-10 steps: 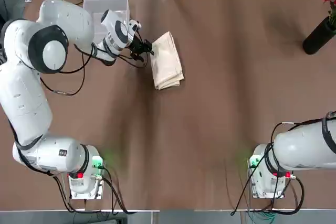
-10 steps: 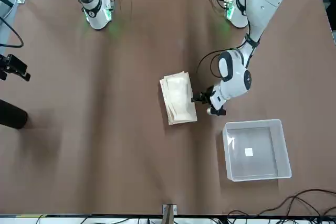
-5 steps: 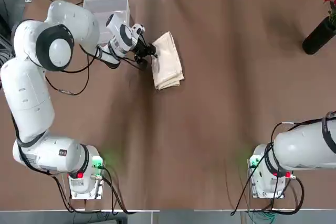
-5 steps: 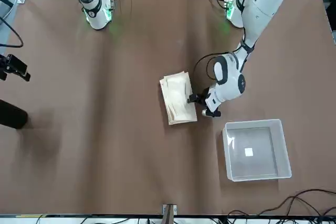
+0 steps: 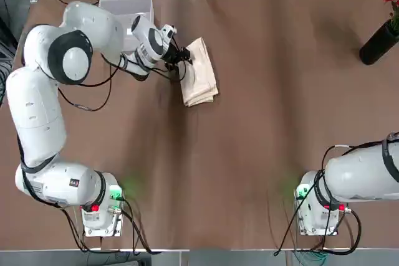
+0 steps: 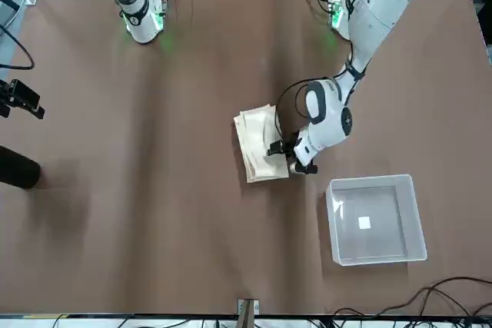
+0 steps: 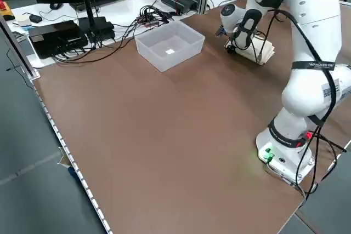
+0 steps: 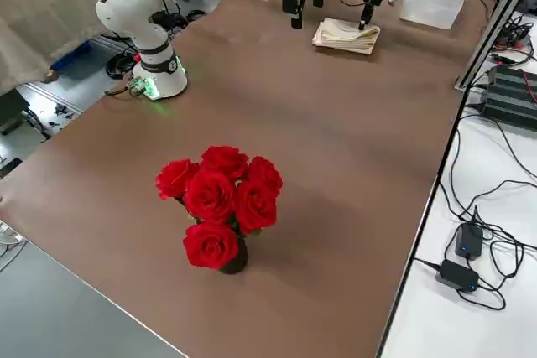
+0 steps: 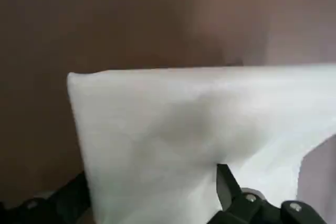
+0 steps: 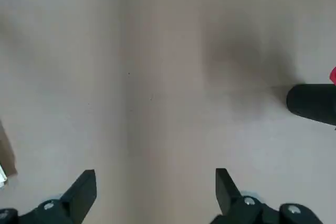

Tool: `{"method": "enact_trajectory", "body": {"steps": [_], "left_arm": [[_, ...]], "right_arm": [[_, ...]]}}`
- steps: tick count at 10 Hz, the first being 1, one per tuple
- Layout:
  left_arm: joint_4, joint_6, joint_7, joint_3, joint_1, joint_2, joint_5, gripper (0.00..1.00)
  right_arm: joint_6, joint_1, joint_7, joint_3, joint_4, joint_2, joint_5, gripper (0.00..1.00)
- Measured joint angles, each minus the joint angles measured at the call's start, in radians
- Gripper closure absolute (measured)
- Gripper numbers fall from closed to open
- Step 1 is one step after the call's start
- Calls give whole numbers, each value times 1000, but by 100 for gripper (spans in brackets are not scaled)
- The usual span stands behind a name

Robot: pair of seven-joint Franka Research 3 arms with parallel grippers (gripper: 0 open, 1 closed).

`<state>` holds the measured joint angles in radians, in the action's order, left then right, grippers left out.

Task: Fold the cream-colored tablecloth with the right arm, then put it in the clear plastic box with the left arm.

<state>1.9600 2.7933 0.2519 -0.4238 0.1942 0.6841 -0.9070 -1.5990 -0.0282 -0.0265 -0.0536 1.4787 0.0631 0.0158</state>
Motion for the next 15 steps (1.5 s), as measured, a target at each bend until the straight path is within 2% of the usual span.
{"method": "enact_trajectory", "body": {"steps": [4, 6, 8, 10, 12, 15], "left_arm": [[-2, 19, 10, 0, 5, 9, -1, 62], [-3, 18, 15, -3, 5, -2, -1, 85], [-6, -17, 22, 2, 3, -16, 0, 85], [-16, -170, 27, 54, 1, -84, 13, 85], [-16, -319, 27, 117, -3, -177, 89, 85], [-38, -566, 29, 227, -12, -278, 258, 85]], "right_arm": [[0, 0, 0, 0, 0, 0, 0, 0], [0, 0, 0, 0, 0, 0, 0, 0], [0, 0, 0, 0, 0, 0, 0, 0], [0, 0, 0, 0, 0, 0, 0, 0], [-1, 0, 0, 0, 0, 0, 0, 0], [-3, 0, 0, 0, -1, 0, 0, 0]]}}
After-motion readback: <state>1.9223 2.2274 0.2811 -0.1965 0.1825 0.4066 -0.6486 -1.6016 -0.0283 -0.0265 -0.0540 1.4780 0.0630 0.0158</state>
